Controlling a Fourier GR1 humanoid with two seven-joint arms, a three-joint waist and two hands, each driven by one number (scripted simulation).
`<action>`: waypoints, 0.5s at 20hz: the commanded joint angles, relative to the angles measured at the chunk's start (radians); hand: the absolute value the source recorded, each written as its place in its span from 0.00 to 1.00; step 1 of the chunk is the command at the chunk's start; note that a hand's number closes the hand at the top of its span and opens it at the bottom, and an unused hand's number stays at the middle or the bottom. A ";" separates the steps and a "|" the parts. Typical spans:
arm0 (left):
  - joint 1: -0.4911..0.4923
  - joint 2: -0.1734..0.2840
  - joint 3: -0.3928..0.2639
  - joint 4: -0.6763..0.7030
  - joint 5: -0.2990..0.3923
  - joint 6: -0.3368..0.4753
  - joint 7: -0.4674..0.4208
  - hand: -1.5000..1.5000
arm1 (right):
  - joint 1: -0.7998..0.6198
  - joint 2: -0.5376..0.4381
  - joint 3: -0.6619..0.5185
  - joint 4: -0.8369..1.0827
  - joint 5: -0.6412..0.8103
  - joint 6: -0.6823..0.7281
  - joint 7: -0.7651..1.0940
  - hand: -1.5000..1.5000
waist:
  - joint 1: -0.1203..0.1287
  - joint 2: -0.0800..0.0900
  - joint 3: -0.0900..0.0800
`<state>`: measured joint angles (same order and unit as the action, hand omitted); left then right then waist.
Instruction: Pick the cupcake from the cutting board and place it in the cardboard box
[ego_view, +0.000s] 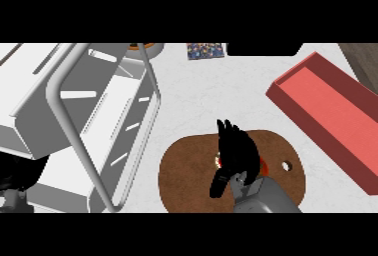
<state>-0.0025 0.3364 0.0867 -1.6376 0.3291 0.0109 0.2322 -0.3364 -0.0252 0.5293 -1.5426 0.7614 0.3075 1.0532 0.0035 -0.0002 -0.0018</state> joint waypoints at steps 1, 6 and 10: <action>0.000 0.024 0.041 0.025 0.017 -0.057 -0.011 0.50 | 0.029 0.022 -0.013 0.014 0.019 0.046 0.080 0.00 | -0.002 0.000 0.002; -0.053 -0.034 0.008 0.037 -0.044 -0.003 0.000 0.50 | 0.051 0.024 -0.007 -0.022 0.047 0.078 0.087 0.00 | -0.005 -0.001 0.002; -0.026 -0.012 0.055 0.042 -0.018 -0.068 -0.013 0.50 | 0.019 0.025 -0.051 0.041 0.054 0.055 0.036 0.00 | -0.001 0.000 0.002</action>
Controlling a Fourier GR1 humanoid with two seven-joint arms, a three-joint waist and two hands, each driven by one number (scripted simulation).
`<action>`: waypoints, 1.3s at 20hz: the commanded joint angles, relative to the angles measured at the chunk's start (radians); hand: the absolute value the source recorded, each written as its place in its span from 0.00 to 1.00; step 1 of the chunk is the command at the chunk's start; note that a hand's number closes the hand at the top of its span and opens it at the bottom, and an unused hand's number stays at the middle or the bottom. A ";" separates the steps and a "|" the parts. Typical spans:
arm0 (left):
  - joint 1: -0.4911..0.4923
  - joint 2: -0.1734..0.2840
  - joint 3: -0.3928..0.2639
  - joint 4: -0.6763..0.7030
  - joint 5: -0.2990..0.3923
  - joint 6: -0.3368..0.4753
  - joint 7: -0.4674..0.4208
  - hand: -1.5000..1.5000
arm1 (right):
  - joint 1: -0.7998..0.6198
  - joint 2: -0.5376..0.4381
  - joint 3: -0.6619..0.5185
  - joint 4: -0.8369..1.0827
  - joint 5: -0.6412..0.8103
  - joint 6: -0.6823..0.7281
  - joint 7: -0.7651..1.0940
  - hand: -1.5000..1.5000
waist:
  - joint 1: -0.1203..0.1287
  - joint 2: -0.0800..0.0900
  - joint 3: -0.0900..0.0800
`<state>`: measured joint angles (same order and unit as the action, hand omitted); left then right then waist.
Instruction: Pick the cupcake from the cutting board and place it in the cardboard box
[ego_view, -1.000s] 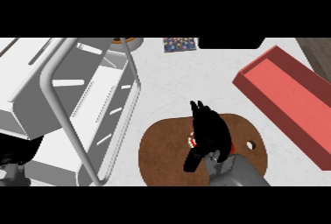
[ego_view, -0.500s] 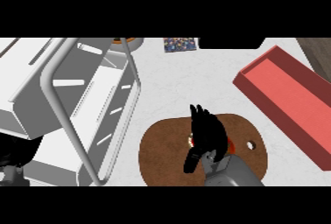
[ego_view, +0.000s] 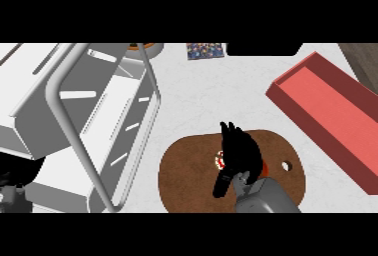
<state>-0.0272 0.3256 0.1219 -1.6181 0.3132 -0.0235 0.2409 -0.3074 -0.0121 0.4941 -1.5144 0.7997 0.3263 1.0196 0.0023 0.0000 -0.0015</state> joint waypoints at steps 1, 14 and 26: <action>0.000 -0.052 -0.022 -0.016 -0.041 0.030 0.006 0.50 | 0.029 0.012 0.030 -0.019 0.036 -0.010 0.078 1.00 | -0.001 -0.001 0.001; 0.006 -0.045 0.040 -0.028 -0.039 -0.052 0.016 0.50 | -0.043 -0.055 -0.072 0.163 0.094 -0.047 -0.305 1.00 | 0.005 0.001 0.002; 0.020 -0.046 0.075 -0.077 -0.029 -0.056 0.069 0.50 | -0.064 -0.213 -0.130 0.088 0.146 -0.015 -0.545 1.00 | 0.000 -0.002 0.001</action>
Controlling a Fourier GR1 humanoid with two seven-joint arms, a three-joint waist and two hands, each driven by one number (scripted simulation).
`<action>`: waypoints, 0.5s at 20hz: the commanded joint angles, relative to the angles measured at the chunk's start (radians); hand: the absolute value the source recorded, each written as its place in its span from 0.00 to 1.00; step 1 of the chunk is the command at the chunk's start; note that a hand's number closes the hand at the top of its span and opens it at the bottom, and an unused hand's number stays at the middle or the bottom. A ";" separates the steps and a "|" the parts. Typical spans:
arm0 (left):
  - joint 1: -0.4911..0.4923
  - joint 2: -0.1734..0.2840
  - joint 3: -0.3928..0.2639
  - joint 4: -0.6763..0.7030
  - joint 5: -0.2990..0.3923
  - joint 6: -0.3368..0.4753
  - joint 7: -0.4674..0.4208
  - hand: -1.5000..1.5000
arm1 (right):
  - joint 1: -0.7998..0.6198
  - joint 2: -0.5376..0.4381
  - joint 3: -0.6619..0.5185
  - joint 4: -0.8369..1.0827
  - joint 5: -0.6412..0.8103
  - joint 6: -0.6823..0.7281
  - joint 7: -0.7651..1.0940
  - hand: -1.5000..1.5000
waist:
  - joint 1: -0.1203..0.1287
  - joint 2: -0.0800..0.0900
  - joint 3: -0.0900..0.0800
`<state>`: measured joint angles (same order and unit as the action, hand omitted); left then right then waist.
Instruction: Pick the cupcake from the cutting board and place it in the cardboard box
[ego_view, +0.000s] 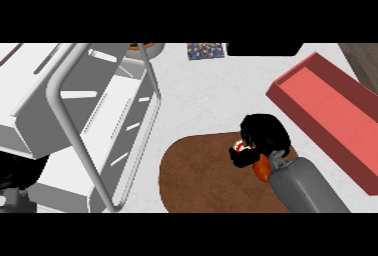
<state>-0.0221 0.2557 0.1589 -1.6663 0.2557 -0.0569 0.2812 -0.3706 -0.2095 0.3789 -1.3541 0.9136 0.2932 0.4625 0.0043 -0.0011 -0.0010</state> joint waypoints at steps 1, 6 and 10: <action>0.034 0.022 0.035 -0.026 0.040 -0.052 -0.002 0.50 | -0.013 -0.047 -0.024 -0.073 0.046 0.000 -0.012 1.00 | -0.002 -0.001 0.001; -0.009 -0.017 0.002 0.027 -0.031 0.008 -0.015 0.50 | 0.002 -0.027 -0.008 -0.312 0.055 0.028 0.033 1.00 | -0.013 -0.002 0.001; -0.014 -0.007 0.024 0.040 -0.011 -0.002 -0.009 0.50 | -0.013 -0.048 -0.039 -0.539 0.067 0.081 0.119 1.00 | -0.021 -0.006 0.000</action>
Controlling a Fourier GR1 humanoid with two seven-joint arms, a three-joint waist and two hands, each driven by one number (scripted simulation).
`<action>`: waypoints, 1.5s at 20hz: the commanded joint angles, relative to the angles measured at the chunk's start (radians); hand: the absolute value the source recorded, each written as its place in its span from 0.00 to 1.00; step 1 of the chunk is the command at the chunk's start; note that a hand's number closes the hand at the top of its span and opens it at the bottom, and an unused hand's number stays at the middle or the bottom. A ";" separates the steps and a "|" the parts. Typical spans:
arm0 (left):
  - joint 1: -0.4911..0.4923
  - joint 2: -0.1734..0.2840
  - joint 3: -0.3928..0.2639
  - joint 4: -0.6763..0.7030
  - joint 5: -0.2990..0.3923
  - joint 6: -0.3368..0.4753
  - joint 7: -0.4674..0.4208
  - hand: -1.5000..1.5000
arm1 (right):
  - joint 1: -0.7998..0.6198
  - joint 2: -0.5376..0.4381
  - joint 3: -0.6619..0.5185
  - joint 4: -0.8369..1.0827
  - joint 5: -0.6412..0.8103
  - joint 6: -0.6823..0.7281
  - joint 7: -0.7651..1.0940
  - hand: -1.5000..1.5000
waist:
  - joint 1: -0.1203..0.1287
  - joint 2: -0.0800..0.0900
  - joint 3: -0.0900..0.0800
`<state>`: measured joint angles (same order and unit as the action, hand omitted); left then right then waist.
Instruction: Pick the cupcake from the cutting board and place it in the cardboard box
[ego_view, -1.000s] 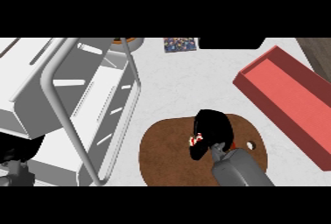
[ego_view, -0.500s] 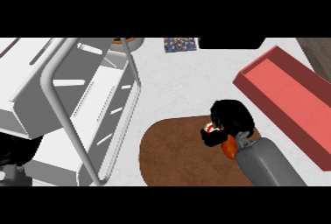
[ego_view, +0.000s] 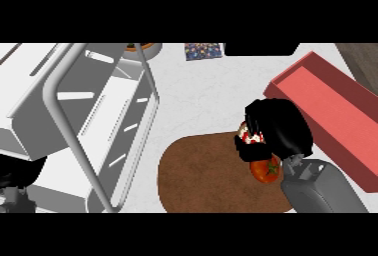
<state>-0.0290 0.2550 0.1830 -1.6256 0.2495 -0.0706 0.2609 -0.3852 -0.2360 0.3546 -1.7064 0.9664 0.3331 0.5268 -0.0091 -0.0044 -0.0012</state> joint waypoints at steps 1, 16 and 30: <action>0.055 -0.013 -0.021 -0.032 -0.036 0.003 -0.023 0.50 | -0.011 -0.010 -0.040 -0.224 0.006 0.043 0.079 1.00 | -0.002 -0.004 0.001; 0.006 0.017 0.020 -0.054 0.018 -0.047 0.033 0.50 | -0.211 -0.093 -0.401 -0.278 0.003 0.173 0.226 1.00 | 0.013 0.003 0.001; -0.037 -0.009 0.033 0.014 -0.014 -0.037 0.021 0.50 | -0.168 -0.248 -0.554 0.144 -0.018 -0.090 -0.219 1.00 | 0.014 0.006 0.001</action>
<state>-0.0403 0.2329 0.1983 -1.6469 0.2329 -0.0937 0.2815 -0.5413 -0.4647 -0.1719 -1.6631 0.9521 0.3042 0.3950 0.0053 0.0013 -0.0001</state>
